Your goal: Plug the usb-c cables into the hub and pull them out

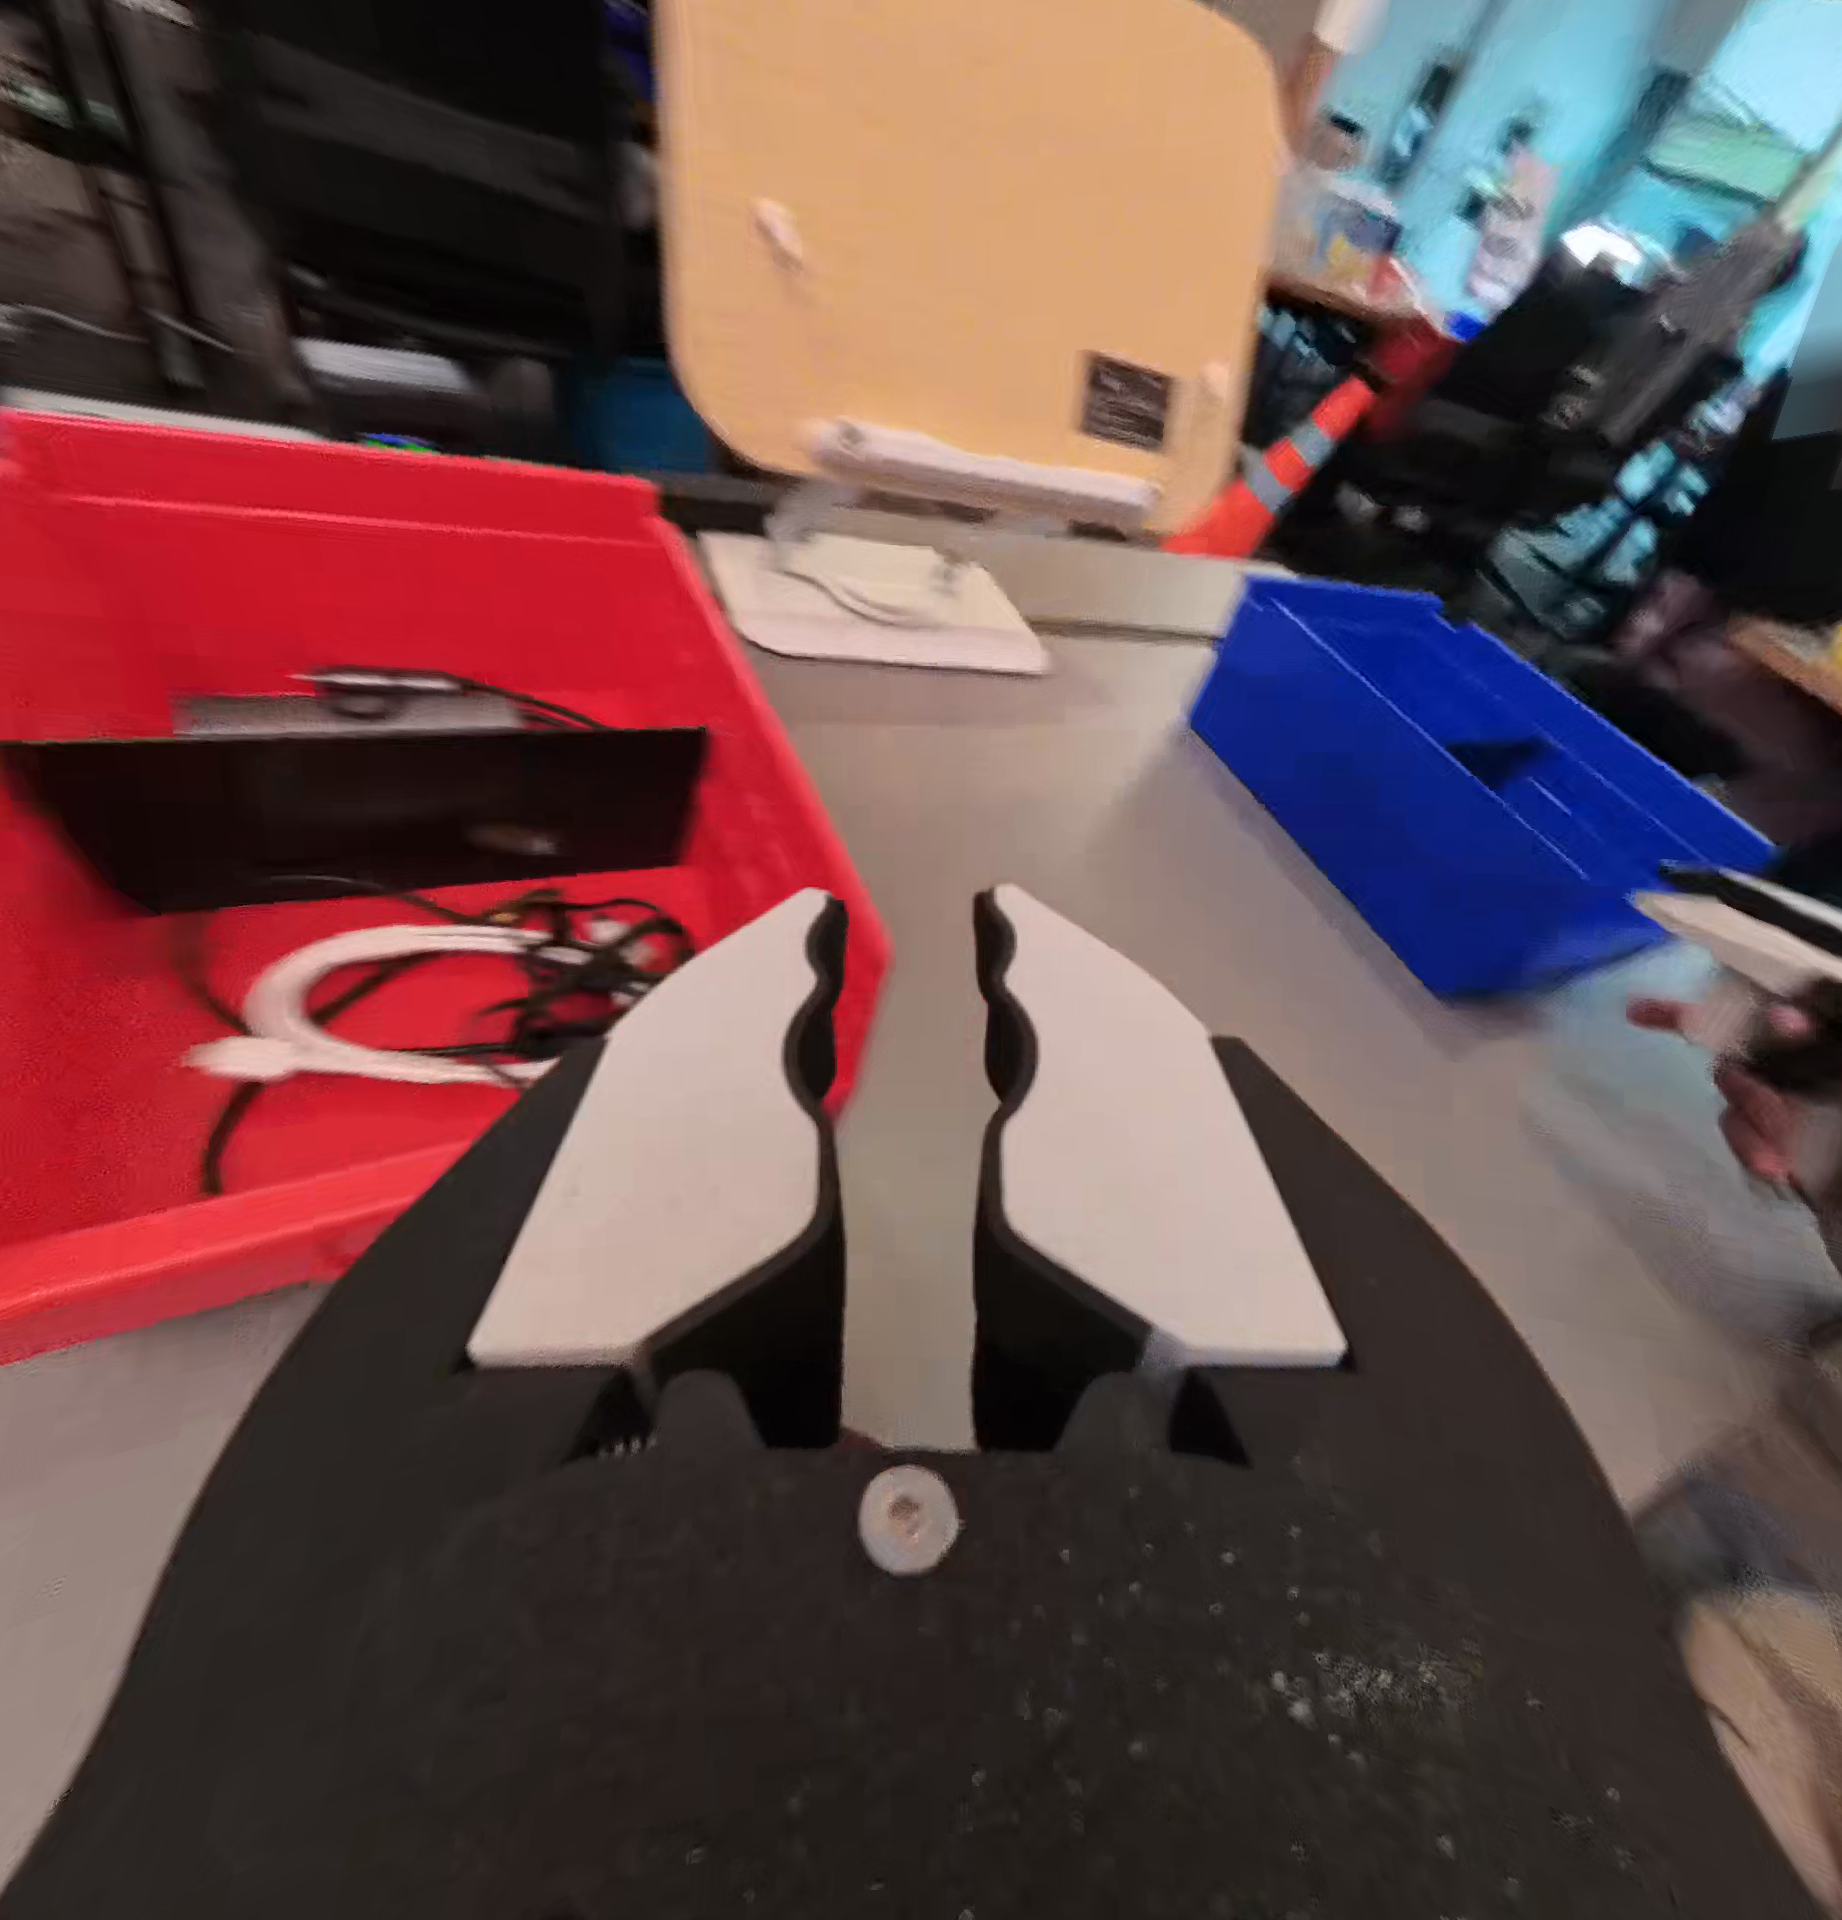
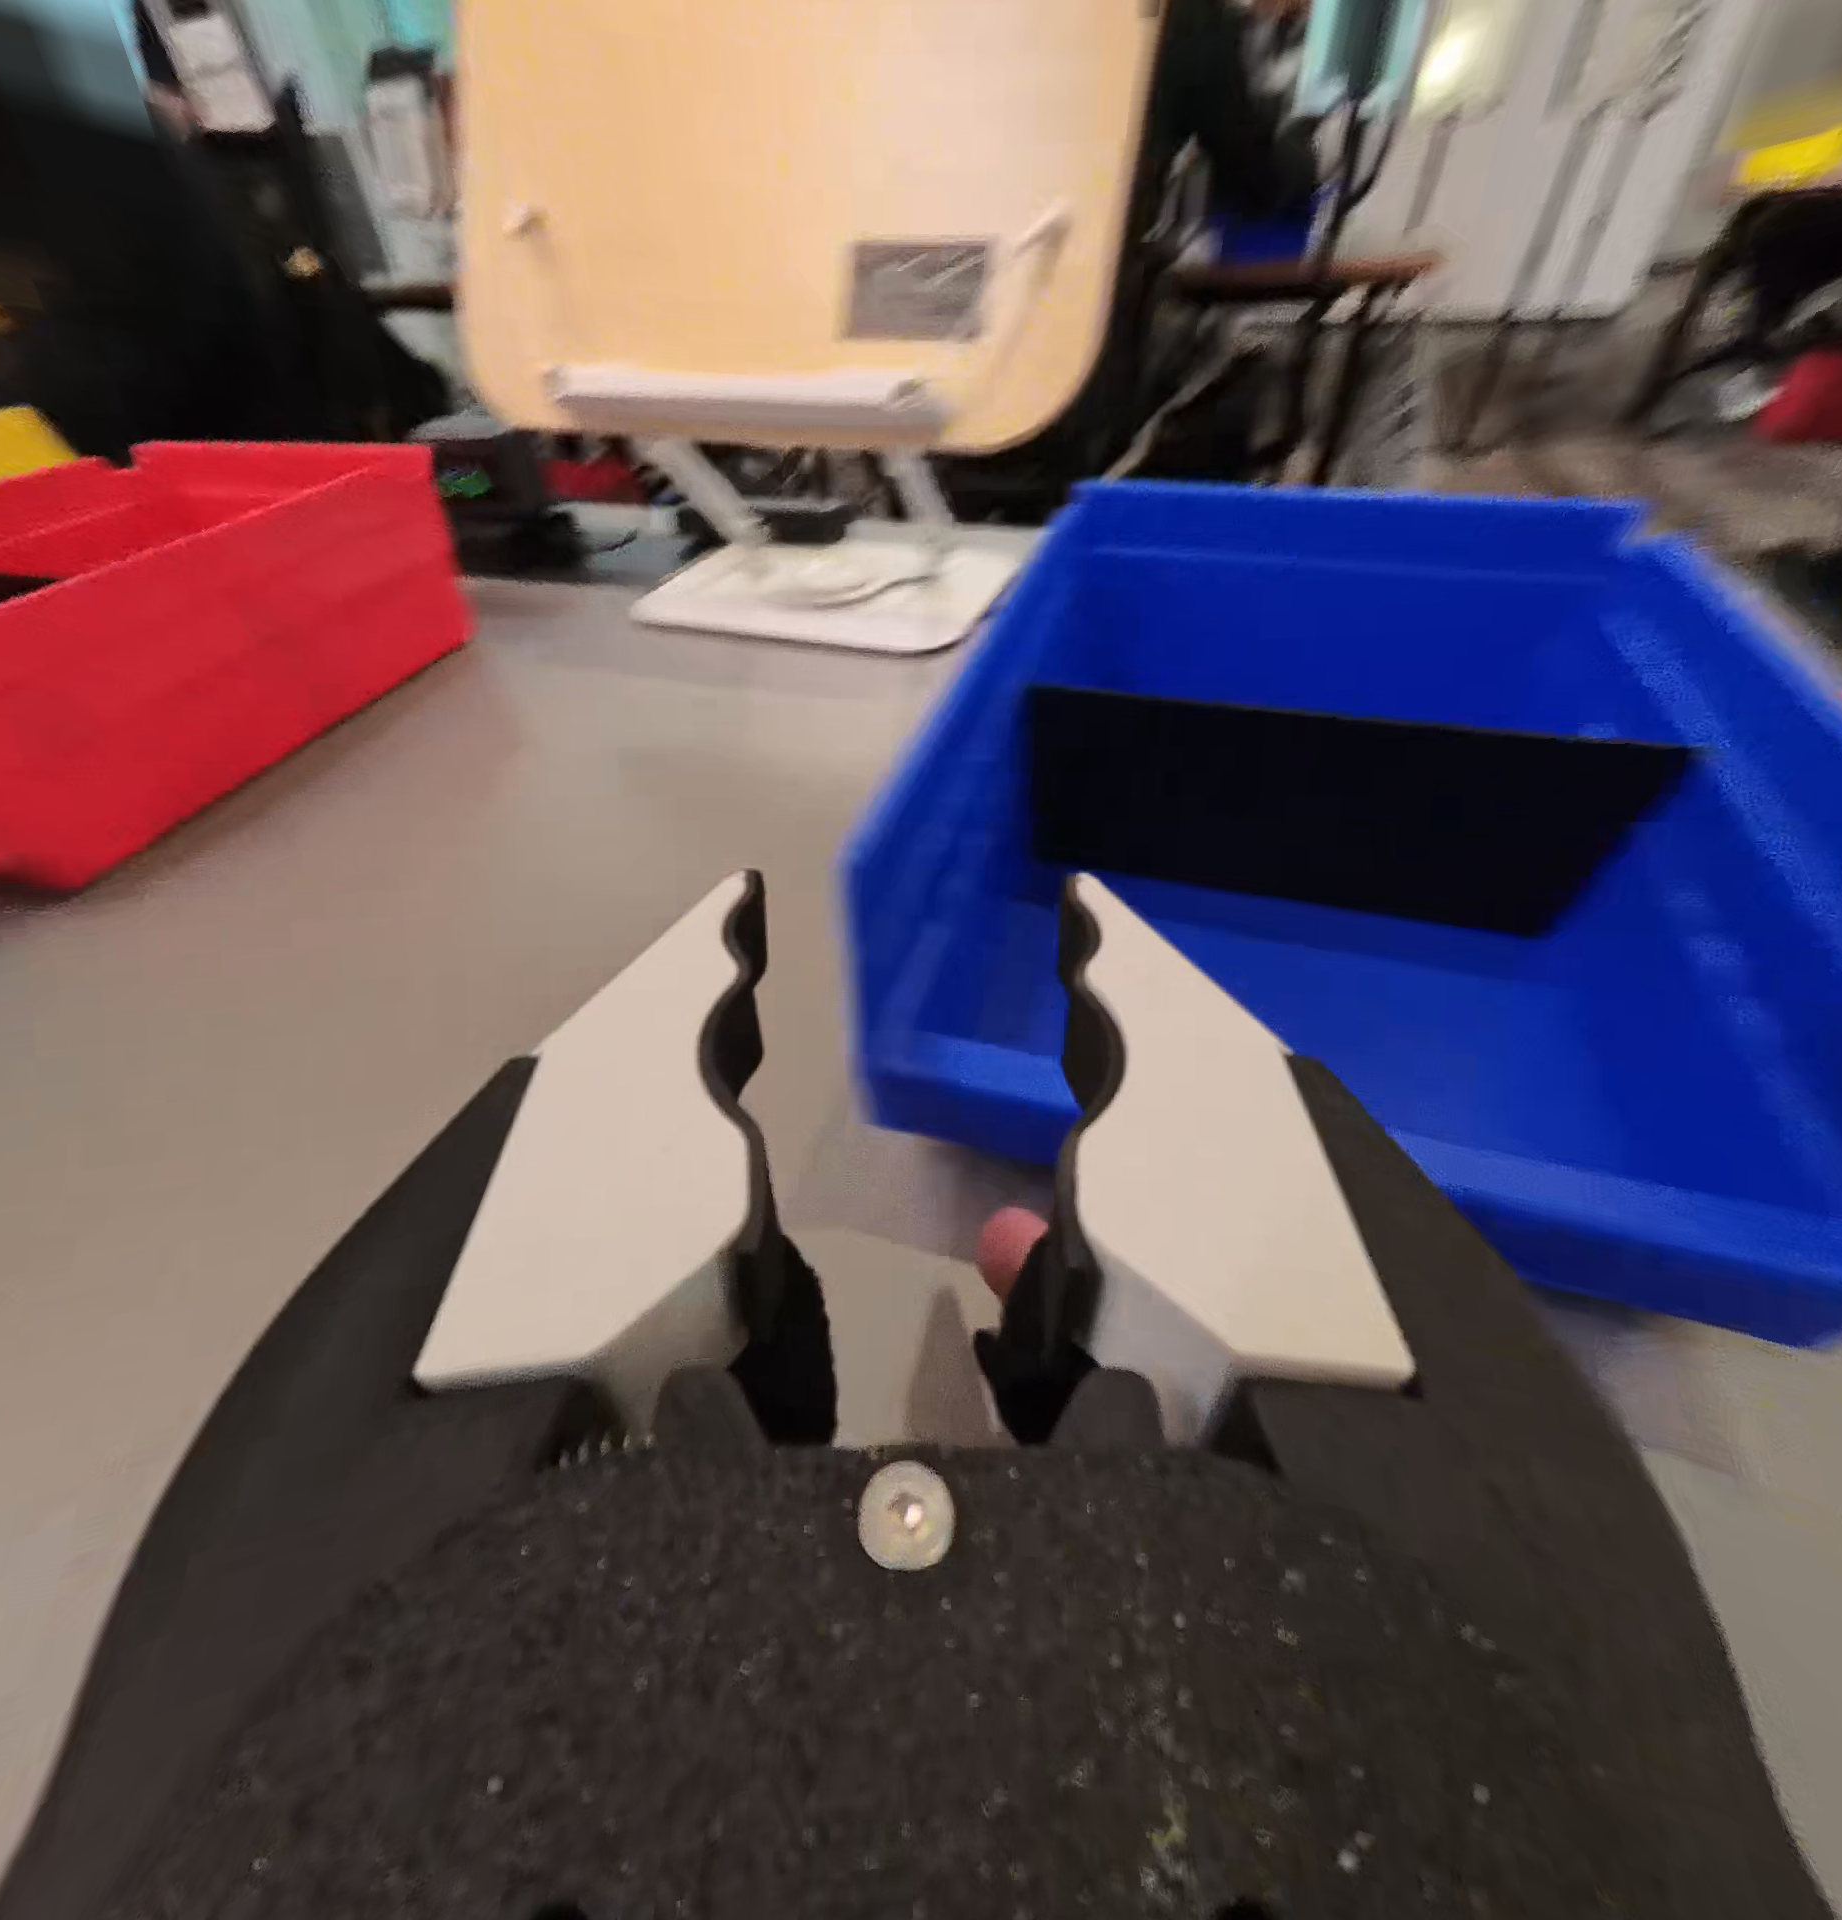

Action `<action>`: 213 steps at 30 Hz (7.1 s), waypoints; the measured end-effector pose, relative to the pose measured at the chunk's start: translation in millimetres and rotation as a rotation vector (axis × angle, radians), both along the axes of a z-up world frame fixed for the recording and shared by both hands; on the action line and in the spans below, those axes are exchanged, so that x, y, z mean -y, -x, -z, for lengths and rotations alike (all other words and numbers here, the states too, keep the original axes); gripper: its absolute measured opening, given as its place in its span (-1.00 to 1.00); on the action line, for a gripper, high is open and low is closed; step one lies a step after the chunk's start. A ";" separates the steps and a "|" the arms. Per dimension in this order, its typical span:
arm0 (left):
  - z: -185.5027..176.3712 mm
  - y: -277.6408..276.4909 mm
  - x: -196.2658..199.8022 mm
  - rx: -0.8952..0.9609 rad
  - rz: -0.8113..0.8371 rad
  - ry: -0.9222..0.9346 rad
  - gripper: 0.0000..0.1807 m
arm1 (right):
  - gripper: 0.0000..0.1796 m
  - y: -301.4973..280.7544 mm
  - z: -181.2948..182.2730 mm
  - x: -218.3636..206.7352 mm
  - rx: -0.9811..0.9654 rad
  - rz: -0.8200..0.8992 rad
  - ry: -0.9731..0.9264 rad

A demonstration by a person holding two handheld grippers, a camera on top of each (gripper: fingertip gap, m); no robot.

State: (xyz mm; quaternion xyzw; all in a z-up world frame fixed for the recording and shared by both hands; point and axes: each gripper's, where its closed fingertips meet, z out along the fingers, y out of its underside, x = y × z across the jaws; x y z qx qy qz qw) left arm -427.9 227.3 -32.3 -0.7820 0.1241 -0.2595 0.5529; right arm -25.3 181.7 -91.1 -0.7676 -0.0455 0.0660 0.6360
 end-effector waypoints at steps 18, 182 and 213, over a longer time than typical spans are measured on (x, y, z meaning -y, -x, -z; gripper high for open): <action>89.7 47.8 -24.7 -0.098 -0.234 0.062 -0.72 | -0.45 -73.4 29.6 -1.1 -0.033 0.198 0.109; 133.5 -175.2 43.1 0.046 0.439 0.480 -0.86 | -0.78 -4.8 87.1 90.4 0.039 -0.643 0.578; 123.7 69.7 -83.9 -1.113 0.758 0.452 -0.69 | -0.52 190.2 1.4 119.8 -0.361 -1.107 0.204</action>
